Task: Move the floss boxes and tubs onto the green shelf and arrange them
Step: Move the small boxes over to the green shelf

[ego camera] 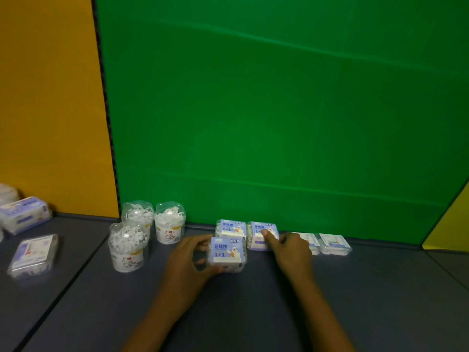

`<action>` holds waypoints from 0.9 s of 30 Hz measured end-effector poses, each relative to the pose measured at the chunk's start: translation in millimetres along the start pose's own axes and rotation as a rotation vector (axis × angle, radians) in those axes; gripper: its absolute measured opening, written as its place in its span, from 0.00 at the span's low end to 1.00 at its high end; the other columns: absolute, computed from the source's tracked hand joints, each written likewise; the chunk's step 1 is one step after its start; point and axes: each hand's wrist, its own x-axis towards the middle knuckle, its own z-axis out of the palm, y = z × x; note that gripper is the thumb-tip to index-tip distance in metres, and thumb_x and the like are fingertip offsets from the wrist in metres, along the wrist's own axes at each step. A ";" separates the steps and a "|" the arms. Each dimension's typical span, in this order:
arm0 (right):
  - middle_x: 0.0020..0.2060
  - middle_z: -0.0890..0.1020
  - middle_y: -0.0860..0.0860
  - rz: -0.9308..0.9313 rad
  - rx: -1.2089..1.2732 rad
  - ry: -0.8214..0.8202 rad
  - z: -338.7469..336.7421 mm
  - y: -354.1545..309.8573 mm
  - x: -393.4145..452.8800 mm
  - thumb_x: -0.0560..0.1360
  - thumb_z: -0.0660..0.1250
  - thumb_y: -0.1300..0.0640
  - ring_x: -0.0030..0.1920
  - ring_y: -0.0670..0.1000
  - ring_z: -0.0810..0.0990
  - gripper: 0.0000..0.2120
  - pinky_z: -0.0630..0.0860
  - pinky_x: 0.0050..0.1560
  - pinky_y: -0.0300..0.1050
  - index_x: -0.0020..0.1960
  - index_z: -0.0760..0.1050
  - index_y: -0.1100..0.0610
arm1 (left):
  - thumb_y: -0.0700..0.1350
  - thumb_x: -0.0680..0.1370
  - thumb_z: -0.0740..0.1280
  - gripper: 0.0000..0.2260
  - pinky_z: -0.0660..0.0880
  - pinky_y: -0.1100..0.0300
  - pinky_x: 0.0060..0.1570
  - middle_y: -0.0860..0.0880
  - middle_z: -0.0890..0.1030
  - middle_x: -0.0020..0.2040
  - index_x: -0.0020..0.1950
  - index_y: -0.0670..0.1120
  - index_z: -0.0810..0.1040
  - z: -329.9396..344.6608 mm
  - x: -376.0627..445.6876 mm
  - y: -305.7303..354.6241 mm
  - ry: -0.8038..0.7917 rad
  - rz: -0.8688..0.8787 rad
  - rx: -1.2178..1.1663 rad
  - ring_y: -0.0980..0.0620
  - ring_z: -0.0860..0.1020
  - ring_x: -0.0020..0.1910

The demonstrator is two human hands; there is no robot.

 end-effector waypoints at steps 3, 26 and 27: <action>0.28 0.73 0.52 -0.043 -0.110 -0.045 -7.4 -2.3 1.8 0.74 0.63 0.33 0.32 0.53 0.72 0.28 0.65 0.33 0.45 0.32 0.67 0.56 | 0.38 0.61 0.81 0.28 0.78 0.68 0.46 0.51 0.79 0.54 0.56 0.54 0.77 4.7 0.2 2.3 0.008 -0.037 0.001 0.61 0.80 0.50; 0.66 0.70 0.49 -0.596 -0.265 -0.163 -60.5 10.2 -16.7 0.80 0.59 0.39 0.66 0.50 0.68 0.27 0.69 0.63 0.45 0.72 0.63 0.53 | 0.38 0.69 0.76 0.27 0.70 0.80 0.44 0.51 0.80 0.57 0.67 0.42 0.72 29.6 0.4 17.2 -0.023 -0.213 0.161 0.69 0.76 0.48; 0.65 0.71 0.49 -0.600 -0.299 -0.155 -61.3 8.9 -18.5 0.80 0.59 0.39 0.65 0.50 0.68 0.26 0.69 0.63 0.45 0.72 0.63 0.53 | 0.39 0.70 0.76 0.28 0.69 0.81 0.45 0.49 0.79 0.61 0.68 0.42 0.71 28.3 -1.4 19.0 -0.033 -0.208 0.187 0.66 0.76 0.51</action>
